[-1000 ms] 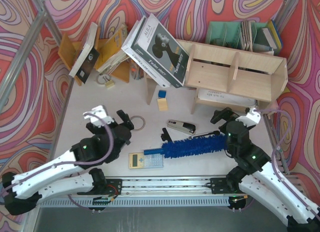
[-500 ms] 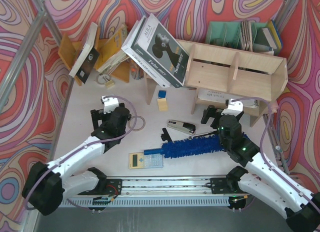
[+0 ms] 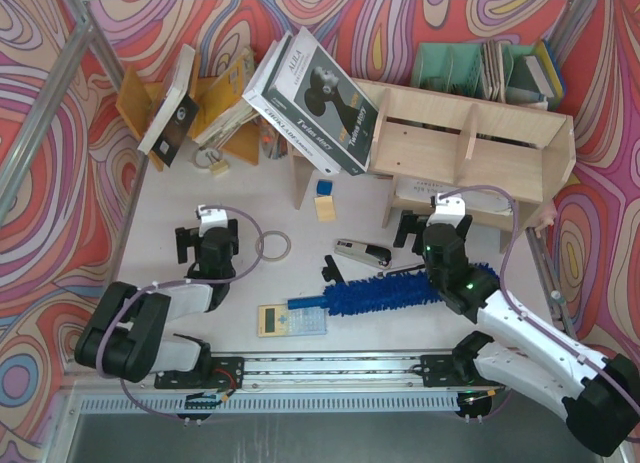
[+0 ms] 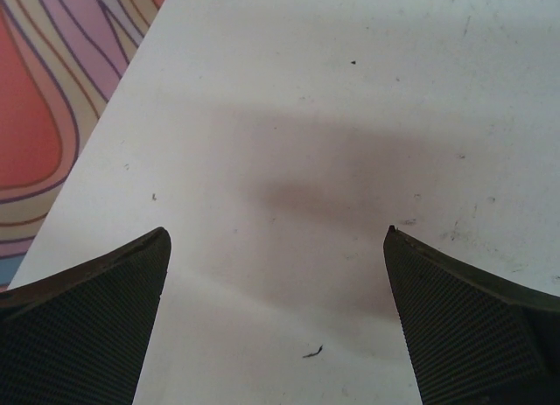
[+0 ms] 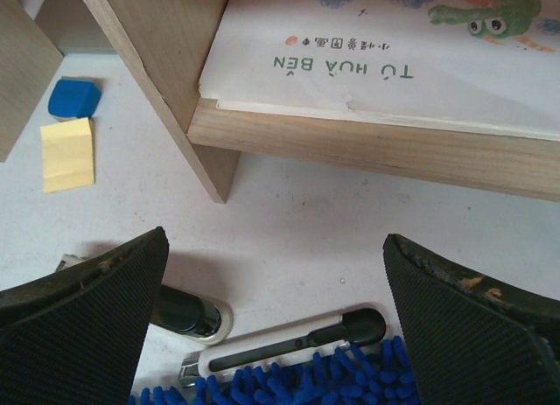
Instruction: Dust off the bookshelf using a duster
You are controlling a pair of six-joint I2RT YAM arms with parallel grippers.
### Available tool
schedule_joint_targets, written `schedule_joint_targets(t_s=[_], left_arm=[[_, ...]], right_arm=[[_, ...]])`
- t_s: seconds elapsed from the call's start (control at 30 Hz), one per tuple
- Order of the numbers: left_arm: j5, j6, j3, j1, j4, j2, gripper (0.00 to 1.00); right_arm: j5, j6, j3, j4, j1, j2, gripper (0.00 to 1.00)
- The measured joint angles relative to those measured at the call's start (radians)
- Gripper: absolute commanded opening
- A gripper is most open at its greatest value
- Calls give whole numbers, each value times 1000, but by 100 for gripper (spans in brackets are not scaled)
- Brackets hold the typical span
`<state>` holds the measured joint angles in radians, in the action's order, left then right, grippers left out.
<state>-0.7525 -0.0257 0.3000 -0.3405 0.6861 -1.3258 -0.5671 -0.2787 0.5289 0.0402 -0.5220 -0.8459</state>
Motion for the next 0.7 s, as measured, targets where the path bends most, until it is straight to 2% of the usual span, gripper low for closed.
schedule_joint_targets(t_s=[0.3,0.53,0.7], left_arm=[[219,-43,-48,140,365,-163,98],[356,22,20,246,312,-210,98],[358,66,49,262,277,-211,98]], right_arm=[[-8,55,-80,130,5,-48,99],[-27,100,-165,254,7,-46,99],[-48,136,-204,371,25,-79,99]])
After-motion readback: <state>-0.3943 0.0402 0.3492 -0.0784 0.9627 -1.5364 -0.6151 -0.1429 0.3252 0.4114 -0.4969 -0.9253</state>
